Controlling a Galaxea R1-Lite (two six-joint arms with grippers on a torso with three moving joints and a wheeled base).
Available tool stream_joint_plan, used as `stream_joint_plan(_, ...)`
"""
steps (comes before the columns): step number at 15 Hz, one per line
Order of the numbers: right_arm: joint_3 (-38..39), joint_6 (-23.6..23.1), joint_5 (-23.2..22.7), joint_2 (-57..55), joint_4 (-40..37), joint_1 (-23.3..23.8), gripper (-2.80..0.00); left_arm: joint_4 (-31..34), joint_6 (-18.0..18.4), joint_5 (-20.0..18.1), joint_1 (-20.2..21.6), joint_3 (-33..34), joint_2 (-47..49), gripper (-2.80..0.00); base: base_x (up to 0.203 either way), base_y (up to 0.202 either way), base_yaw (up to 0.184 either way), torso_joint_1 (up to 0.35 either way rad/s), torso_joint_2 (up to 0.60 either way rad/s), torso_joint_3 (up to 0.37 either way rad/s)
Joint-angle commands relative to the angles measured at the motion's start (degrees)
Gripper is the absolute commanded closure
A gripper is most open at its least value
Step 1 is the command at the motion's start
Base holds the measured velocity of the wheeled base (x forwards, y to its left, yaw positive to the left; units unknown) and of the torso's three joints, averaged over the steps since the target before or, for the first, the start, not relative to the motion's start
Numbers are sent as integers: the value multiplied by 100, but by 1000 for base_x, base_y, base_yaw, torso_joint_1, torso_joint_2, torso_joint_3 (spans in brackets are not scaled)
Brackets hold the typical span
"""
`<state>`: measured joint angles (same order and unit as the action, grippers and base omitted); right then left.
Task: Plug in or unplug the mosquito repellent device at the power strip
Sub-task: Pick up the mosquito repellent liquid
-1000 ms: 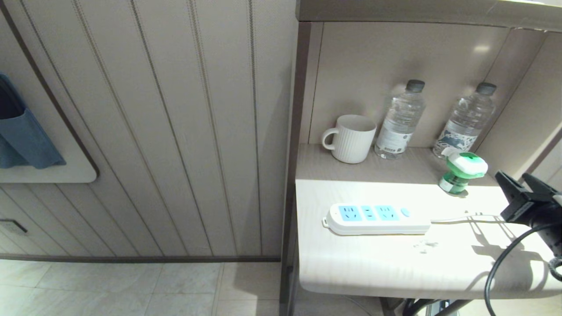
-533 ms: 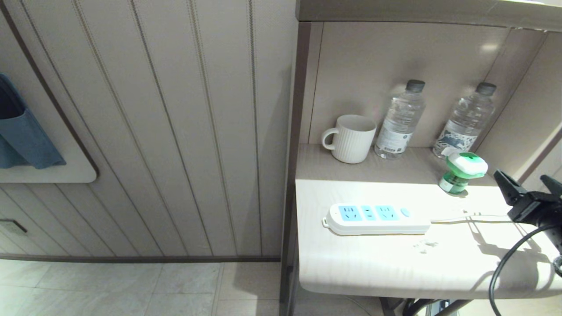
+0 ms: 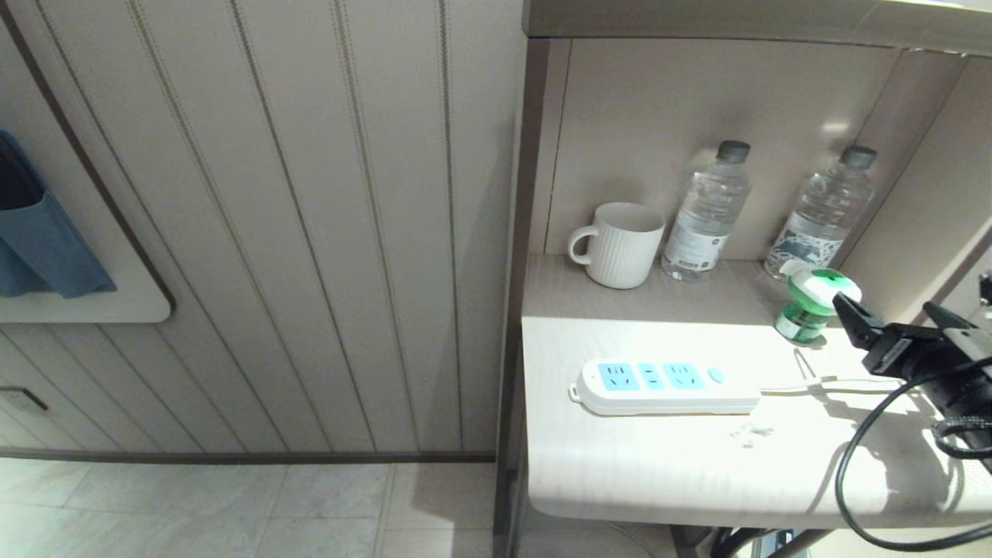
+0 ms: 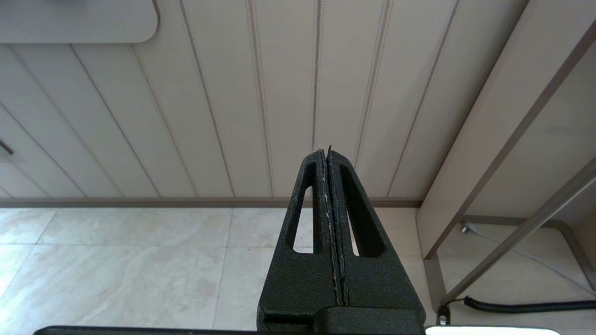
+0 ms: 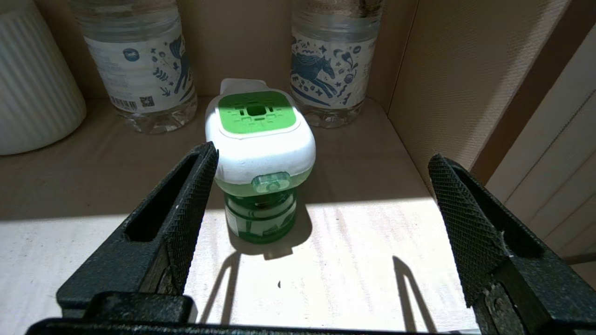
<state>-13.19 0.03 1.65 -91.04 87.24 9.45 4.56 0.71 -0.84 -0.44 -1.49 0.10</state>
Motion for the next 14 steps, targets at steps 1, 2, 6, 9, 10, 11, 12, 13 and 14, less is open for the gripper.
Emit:
stream_joint_plan(1, -140, -18, 2, -342, 248, -161, -280, 1, 0, -3, 0, -1, 1, 0, 0, 0, 0, 0, 0, 0)
stream_joint_plan(2, -166, -28, 2, -454, 260, -245, -280, 1, 0, -4, 0, -1, 8, 0, 0, 0, 0, 0, 0, 0)
stream_joint_plan(6, -421, -55, 11, -739, 272, -267, -280, 9, 0, -4, 0, -1, 8, 0, 0, 0, 0, 0, 0, 0)
stream_joint_plan(9, -575, -80, 20, -811, 272, -321, -280, 2, 0, 4, 0, -1, -1, 0, 0, 0, 0, 0, 0, 0)
stream_joint_plan(10, -621, -88, 20, -810, 272, -321, -280, 1, 0, -4, 0, -1, 8, 0, 0, 0, 0, 0, 0, 0)
stream_joint_plan(11, -692, -83, 20, -817, 262, -329, -280, 9, 0, -3, 0, -1, 8, 0, 0, 0, 0, 0, 0, 0)
stream_joint_plan(12, -755, -82, 20, -814, 238, -342, -280, 9, 0, 4, 0, -1, -1, 0, 0, 0, 0, 0, 0, 0)
stream_joint_plan(13, -814, -82, 16, -850, 238, -346, -280, 2, 0, 1, 0, -1, 1, 0, 0, 0, 0, 0, 0, 0)
stream_joint_plan(14, -889, -88, 12, -911, 245, -347, -280, 1, 0, -4, 0, -1, -1, 0, 0, 0, 0, 0, 0, 0)
